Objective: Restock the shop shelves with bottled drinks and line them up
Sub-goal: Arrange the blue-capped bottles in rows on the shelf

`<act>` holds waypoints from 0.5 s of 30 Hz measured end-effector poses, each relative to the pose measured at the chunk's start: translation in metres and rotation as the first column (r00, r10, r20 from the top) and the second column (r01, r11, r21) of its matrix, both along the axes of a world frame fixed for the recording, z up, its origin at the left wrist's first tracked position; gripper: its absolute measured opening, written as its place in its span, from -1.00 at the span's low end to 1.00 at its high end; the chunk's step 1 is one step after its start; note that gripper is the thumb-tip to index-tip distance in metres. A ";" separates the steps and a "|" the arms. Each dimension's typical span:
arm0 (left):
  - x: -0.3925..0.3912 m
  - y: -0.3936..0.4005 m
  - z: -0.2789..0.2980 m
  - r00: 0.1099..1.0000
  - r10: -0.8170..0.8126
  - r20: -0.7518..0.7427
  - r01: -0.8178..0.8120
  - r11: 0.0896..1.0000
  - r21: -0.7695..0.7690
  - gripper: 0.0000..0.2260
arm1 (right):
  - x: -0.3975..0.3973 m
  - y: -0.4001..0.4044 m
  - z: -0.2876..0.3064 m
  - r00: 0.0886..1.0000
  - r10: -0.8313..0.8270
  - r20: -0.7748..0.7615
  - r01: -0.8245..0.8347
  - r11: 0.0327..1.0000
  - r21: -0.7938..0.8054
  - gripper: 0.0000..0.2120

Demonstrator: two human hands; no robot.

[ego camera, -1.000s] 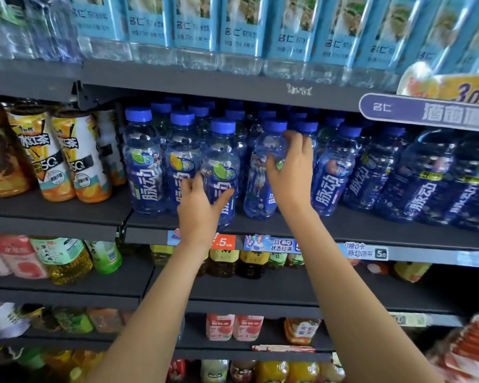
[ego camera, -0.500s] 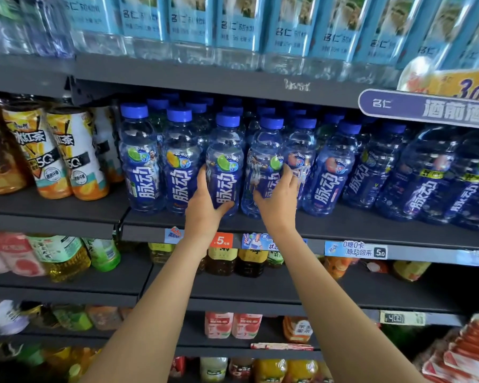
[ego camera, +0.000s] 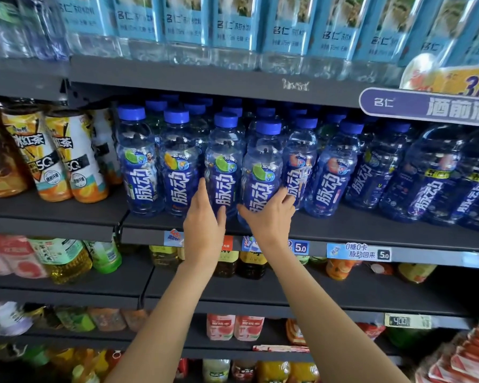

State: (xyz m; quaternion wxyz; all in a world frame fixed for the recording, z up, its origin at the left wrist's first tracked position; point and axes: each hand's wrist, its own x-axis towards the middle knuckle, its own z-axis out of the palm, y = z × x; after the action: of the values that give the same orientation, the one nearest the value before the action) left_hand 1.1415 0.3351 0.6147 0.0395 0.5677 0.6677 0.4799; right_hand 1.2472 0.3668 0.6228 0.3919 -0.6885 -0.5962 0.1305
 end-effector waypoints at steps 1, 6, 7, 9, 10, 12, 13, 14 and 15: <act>0.004 -0.005 -0.001 0.998 -0.034 0.048 0.030 0.995 0.091 -0.44 | 0.001 -0.002 -0.002 1.000 0.025 0.015 -0.026 1.000 0.013 -0.20; 0.001 -0.002 0.012 0.939 -0.239 0.247 0.224 0.971 0.086 -0.34 | 0.006 -0.013 -0.003 0.972 0.224 0.067 -0.226 0.974 0.026 -0.29; 0.000 -0.002 0.013 0.946 -0.233 0.226 0.223 0.972 0.067 -0.31 | 0.009 -0.014 0.000 0.954 0.288 0.078 -0.290 0.957 0.016 -0.31; 0.001 -0.005 0.015 0.962 -0.231 0.145 0.225 0.973 0.054 -0.32 | 0.017 -0.013 0.007 0.889 0.450 0.087 -0.449 0.893 -0.033 -0.35; 0.002 -0.007 0.015 0.970 -0.225 0.097 0.221 0.974 0.053 -0.34 | 0.022 -0.011 0.013 0.843 0.531 0.093 -0.525 0.847 -0.076 -0.37; 0.001 -0.008 0.018 0.975 -0.216 0.055 0.213 0.976 0.052 -0.41 | 0.037 -0.007 0.027 0.742 0.668 0.047 -0.650 0.736 -0.190 -0.48; -0.002 -0.008 0.020 0.972 -0.226 0.059 0.224 0.973 0.049 -0.43 | 0.045 -0.005 0.036 0.705 0.709 -0.031 -0.693 0.679 -0.242 -0.57; -0.006 -0.007 0.022 0.967 -0.244 0.078 0.242 0.969 0.042 -0.46 | 0.052 -0.001 0.044 0.681 0.721 -0.129 -0.725 0.639 -0.258 -0.60; -0.010 -0.007 0.023 0.959 -0.262 0.108 0.261 0.965 0.028 -0.48 | 0.057 0.005 0.050 0.702 0.691 -0.169 -0.710 0.665 -0.232 -0.56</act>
State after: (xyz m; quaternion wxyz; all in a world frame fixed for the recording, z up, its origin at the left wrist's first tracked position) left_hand 1.1316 0.3283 0.6380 0.1357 0.6236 0.5803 0.5059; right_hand 1.3037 0.3720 0.6726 0.2295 -0.4497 -0.7768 0.3766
